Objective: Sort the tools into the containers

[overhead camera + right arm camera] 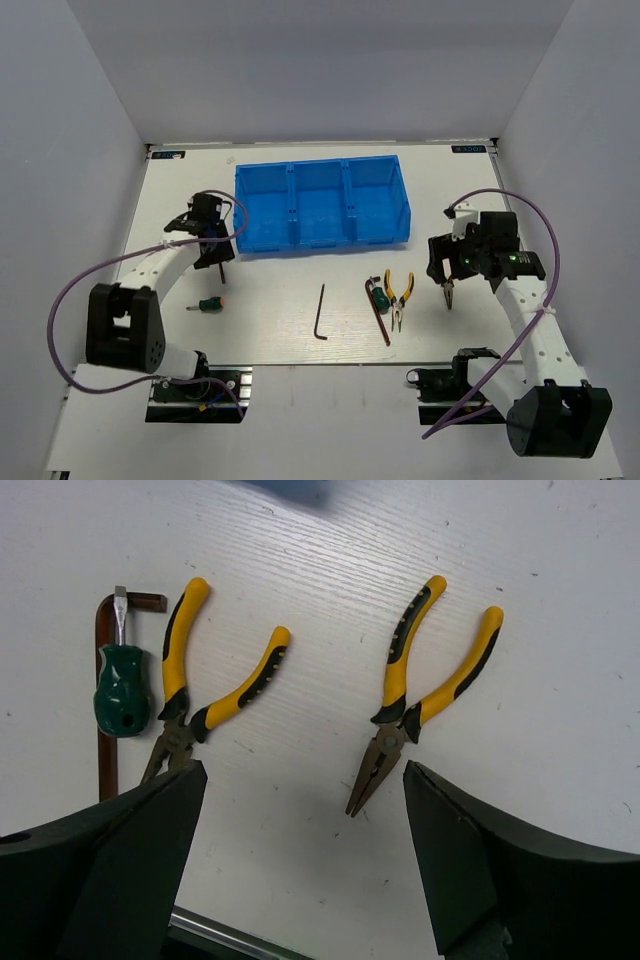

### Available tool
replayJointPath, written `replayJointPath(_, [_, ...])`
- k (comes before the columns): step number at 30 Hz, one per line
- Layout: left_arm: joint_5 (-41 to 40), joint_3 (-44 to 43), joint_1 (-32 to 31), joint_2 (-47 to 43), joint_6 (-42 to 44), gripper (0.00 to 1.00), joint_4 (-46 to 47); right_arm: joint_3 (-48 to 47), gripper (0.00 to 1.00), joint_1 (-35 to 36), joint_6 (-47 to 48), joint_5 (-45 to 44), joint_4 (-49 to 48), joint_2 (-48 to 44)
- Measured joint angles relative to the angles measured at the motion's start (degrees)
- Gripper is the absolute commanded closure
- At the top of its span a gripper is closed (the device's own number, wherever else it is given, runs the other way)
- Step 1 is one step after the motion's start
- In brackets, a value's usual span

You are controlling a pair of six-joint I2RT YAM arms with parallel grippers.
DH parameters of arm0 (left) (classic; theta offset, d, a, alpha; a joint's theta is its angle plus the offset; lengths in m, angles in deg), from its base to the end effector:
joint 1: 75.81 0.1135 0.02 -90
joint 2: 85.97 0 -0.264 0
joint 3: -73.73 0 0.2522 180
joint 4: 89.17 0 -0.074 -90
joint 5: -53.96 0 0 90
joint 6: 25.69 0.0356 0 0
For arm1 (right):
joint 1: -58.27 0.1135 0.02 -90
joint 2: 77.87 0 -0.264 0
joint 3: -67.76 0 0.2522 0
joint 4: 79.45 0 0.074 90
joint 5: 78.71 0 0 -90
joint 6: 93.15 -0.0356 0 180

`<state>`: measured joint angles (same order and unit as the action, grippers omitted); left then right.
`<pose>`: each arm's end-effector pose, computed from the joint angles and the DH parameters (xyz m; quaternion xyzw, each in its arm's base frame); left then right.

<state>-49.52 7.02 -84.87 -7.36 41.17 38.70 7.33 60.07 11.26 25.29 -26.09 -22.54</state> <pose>0.2602 -0.0331 0.2226 -0.1448 0.9572 0.0480 0.2461 0.1929 0.0147 0.2721 -0.1737 0.9120 0.0744 0.3640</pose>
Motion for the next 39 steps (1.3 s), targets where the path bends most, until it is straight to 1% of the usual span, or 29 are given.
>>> replayJointPath(3, [0.6, 0.2, 0.8, 5.2, 0.2, 0.45, 2.4, 0.1, 0.17, -0.4, 0.3, -0.4, 0.3, 0.0])
replayJointPath(4, [0.7, 0.2, 1.0, 6.6, 0.3, 0.48, 3.4, 0.1, 0.17, -0.6, 0.5, -0.4, 0.4, 0.1])
replayJointPath(5, [0.8, 0.2, 1.1, 8.2, 0.4, 0.48, 4.3, 0.1, 0.17, -0.7, 0.7, -0.4, 0.5, 0.1])
replayJointPath(7, [0.9, 0.2, 1.6, 10.9, 0.7, 0.51, 5.7, 0.1, 0.18, -0.8, 0.9, -0.4, 0.8, 0.3])
replayJointPath(10, [1.1, 0.2, 2.0, 14.7, 1.1, 0.52, 7.2, 0.1, 0.18, -0.9, 1.1, -0.4, 1.1, 0.7])
replayJointPath(11, [1.2, -0.3, 2.3, 15.3, 1.2, 0.54, 7.4, 0.1, 0.18, -0.9, 1.1, -0.3, 1.1, 0.9])
replayJointPath(14, [1.5, -1.4, 2.7, 16.7, 1.4, 0.54, 8.9, 0.1, 0.18, -1.5, 1.2, -0.3, 1.1, 1.0])
replayJointPath(15, [1.5, -1.7, 2.9, 17.1, 1.5, 0.59, 9.4, 0.1, 0.18, -2.0, 1.2, -0.3, 1.1, 1.0])
replayJointPath(16, [1.6, -1.8, 2.9, 17.2, 1.5, 0.59, 9.6, 0.1, 0.18, -2.4, 1.2, -0.3, 1.2, 1.0])
replayJointPath(17, [1.9, -2.0, 3.1, 17.6, 1.6, 0.64, 10.1, 0.1, 0.18, -2.6, 1.2, -0.3, 1.2, 1.0])
replayJointPath(19, [2.1, -2.3, 3.4, 18.1, 1.4, 0.68, 11.0, 0.1, 0.18, -3.0, 1.2, -0.3, 1.2, 1.0])
replayJointPath(20, [2.3, -2.6, 3.5, 18.4, 1.3, 0.74, 11.1, 0.1, 0.18, -3.2, 1.1, -0.3, 1.2, 1.0])
replayJointPath(22, [2.3, -2.8, 3.6, 18.6, 1.0, 0.83, 11.7, 0.1, 0.18, -3.3, 1.1, -0.3, 1.2, 1.0])
replayJointPath(23, [2.4, -2.8, 3.7, 18.7, 1.1, 0.94, 11.9, 0.1, 0.18, -3.3, 1.1, -0.3, 1.2, 1.0])
replayJointPath(24, [2.4, -2.8, 3.7, 18.7, 0.9, 0.98, 11.9, 0.1, 0.18, -3.4, 1.1, -0.2, 1.2, 1.0])
replayJointPath(25, [2.4, -2.8, 3.7, 18.7, 0.6, 1.0, 11.9, 0.1, 0.18, -3.4, 1.1, -0.1, 1.2, 1.0])
replayJointPath(29, [2.3, -2.6, 3.9, 18.1, 0.5, 1.0, 11.6, 0.1, 0.17, -3.7, 1.4, 1.3, 1.2, 1.0])
replayJointPath(31, [2.0, -2.6, 4.3, 17.2, 0.4, 1.0, 9.7, 0.0, 0.17, -3.7, 2.6, 3.3, 1.6, 1.0])
replayJointPath(32, [1.8, -2.6, 4.5, 16.4, 0.5, 1.0, 8.5, 0.0, 0.2, -3.7, 3.1, 4.5, 2.2, 1.0])
replayJointPath(33, [1.7, -2.7, 4.6, 15.4, 0.5, 1.0, 7.3, 0.0, 0.34, -3.7, 4.1, 5.8, 2.9, 1.0])
replayJointPath(35, [1.3, -3.9, 4.9, 12.3, 0.8, 1.0, 3.9, 0.0, 0.53, -3.7, 6.3, 9.3, 4.4, 0.9])
replayJointPath(36, [1.1, -5.1, 4.9, 10.7, 1.0, 1.0, 2.6, 0.0, 0.76, -3.7, 7.6, 11.3, 5.3, 0.7])
replayJointPath(37, [1.0, -7.0, 4.8, 9.1, 1.3, 1.0, 1.2, 0.0, 0.87, -3.7, 9.1, 13.4, 6.0, 0.5])
replayJointPath(38, [1.1, -9.1, 4.7, 7.5, 1.8, 1.0, 0.5, 0.0, 0.96, -3.5, 10.3, 15.6, 6.9, 0.3])
replayJointPath(39, [1.7, -11.5, 4.5, 6.1, 2.4, 1.0, 0.3, 0.0, 1.0, -3.4, 11.5, 17.6, 7.8, 0.2])
